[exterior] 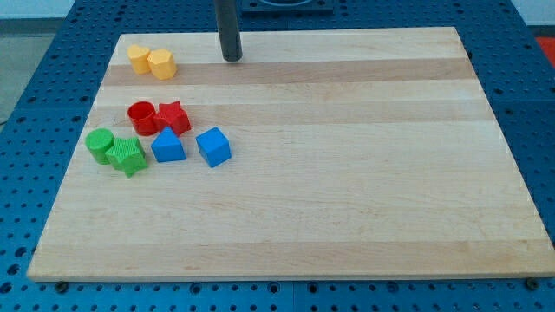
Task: Move the blue cube towards the bottom right of the board
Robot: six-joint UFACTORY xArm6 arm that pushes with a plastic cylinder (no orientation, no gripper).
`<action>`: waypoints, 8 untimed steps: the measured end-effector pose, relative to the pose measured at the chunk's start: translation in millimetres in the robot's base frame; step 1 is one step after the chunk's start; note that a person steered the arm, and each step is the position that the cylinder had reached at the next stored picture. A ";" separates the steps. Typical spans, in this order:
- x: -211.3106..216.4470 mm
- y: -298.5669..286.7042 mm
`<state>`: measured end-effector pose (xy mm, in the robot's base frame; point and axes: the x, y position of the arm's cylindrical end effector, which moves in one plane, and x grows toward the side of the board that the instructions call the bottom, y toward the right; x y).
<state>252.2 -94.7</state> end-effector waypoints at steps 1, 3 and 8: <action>-0.2 0.0; -0.2 0.6; -48.2 15.6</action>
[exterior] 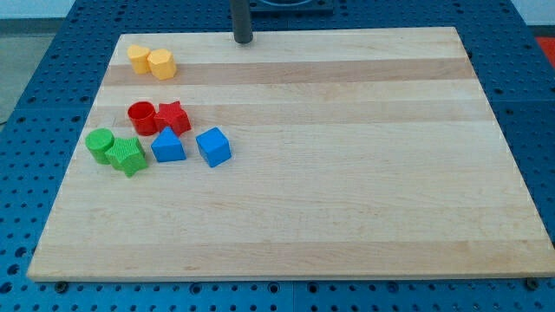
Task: Move the blue cube towards the bottom right of the board
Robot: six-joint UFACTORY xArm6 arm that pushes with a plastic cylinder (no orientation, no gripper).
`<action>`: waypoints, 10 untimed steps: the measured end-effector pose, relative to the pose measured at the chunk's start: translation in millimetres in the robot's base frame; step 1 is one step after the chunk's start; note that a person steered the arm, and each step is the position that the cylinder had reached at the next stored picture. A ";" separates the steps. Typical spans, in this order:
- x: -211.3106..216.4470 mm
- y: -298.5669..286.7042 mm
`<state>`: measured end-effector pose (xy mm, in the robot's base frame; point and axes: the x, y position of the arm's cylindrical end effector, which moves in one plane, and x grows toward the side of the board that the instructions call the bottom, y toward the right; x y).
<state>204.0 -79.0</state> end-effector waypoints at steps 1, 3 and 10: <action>0.0 0.1; 0.4 0.3; 19.5 2.2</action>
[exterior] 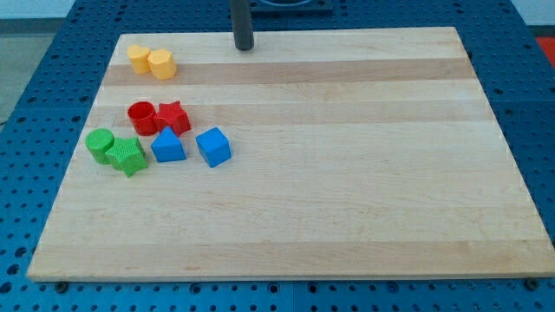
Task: Move the blue cube towards the bottom right of the board
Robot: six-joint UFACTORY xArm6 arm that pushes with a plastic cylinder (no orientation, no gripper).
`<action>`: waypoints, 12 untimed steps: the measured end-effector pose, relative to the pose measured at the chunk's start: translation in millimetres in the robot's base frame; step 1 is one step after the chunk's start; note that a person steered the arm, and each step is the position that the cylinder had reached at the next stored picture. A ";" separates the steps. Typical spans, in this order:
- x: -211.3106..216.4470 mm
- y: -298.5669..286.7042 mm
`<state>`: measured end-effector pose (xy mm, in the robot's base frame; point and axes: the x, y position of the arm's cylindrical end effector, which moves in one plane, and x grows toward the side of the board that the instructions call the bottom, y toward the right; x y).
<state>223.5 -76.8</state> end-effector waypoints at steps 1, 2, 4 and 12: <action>0.0 0.0; 8.6 9.7; 91.2 11.1; 268.6 9.5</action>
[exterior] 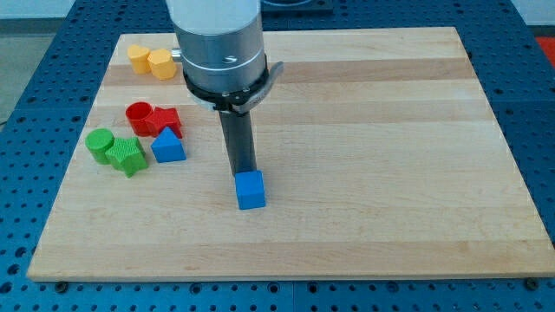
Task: Move the blue cube towards the bottom right of the board
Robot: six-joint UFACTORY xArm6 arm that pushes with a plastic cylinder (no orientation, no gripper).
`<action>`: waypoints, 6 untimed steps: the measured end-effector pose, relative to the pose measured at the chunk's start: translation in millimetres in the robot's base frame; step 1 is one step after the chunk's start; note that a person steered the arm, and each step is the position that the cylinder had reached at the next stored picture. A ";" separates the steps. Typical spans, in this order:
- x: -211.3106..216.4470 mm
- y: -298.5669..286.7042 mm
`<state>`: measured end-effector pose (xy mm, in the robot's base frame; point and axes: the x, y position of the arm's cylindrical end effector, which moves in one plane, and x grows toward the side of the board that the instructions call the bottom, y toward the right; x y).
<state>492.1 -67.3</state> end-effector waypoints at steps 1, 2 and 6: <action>18.3 -44.6; 43.2 0.2; 9.8 94.7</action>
